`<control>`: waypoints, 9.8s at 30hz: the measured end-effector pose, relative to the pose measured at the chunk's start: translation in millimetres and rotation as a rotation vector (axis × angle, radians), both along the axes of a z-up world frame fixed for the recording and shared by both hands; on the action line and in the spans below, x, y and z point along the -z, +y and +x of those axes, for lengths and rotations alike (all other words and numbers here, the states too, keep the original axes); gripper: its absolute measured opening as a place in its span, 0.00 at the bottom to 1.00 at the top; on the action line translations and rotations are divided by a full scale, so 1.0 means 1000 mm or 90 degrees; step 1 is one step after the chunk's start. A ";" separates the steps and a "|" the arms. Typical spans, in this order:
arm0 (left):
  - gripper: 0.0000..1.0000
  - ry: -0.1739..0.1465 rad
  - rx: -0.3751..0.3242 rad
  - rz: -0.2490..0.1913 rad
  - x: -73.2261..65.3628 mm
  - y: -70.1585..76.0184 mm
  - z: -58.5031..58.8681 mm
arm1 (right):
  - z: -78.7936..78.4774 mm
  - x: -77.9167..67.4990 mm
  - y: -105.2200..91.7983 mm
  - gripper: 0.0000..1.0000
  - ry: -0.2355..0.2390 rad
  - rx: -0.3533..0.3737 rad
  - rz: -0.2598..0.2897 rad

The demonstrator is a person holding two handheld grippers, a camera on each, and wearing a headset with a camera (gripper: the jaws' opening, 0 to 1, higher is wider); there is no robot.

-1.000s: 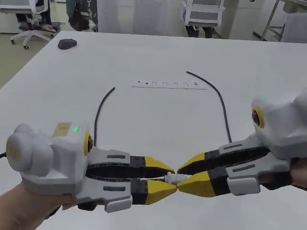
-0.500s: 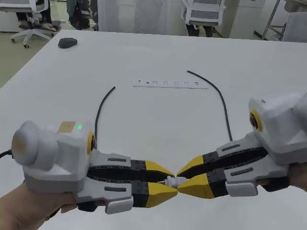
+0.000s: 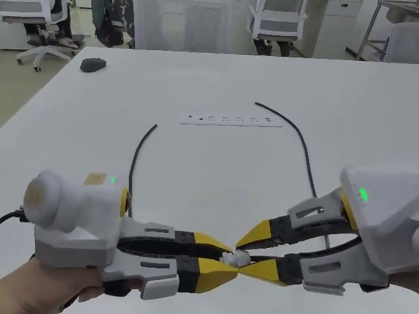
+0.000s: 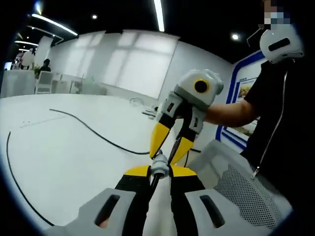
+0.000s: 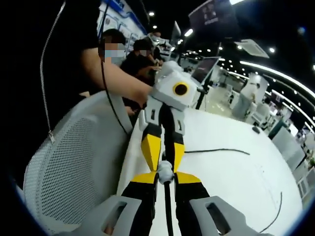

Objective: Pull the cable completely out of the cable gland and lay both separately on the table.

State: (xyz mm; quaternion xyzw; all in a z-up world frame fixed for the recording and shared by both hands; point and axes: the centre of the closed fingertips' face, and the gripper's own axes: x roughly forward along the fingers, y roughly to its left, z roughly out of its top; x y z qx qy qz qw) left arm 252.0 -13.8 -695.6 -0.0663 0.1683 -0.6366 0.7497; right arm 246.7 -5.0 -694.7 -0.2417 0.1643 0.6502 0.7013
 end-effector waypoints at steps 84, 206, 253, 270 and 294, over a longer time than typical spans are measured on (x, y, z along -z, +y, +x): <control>0.14 -0.220 -0.037 0.226 -0.005 0.024 0.052 | 0.063 0.017 0.000 0.00 -0.024 0.182 -0.116; 0.14 -0.267 -0.093 0.268 -0.007 0.079 0.055 | 0.064 0.020 0.079 0.04 -0.045 0.049 -0.092; 0.14 -0.043 -0.660 0.263 0.103 0.298 0.159 | 0.240 0.116 0.266 0.00 0.172 0.287 0.038; 0.79 0.003 -0.669 0.251 0.101 0.286 0.146 | 0.247 0.116 0.194 0.54 0.107 0.376 -0.001; 0.99 0.024 -0.563 0.141 0.023 0.173 0.119 | 0.105 0.057 -0.097 0.94 0.179 0.552 -0.031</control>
